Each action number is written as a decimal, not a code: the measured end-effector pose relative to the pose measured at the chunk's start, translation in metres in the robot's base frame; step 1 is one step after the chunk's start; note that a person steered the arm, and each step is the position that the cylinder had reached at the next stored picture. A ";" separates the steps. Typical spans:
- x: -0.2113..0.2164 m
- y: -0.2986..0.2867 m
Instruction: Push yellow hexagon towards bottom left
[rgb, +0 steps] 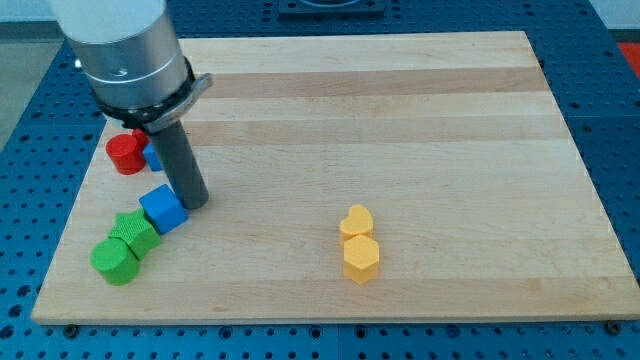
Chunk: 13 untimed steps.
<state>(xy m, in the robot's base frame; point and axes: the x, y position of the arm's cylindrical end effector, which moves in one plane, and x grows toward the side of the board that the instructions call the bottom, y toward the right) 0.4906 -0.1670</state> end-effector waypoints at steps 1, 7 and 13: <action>0.002 -0.006; 0.050 0.251; 0.087 0.142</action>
<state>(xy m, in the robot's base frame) 0.5780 -0.0248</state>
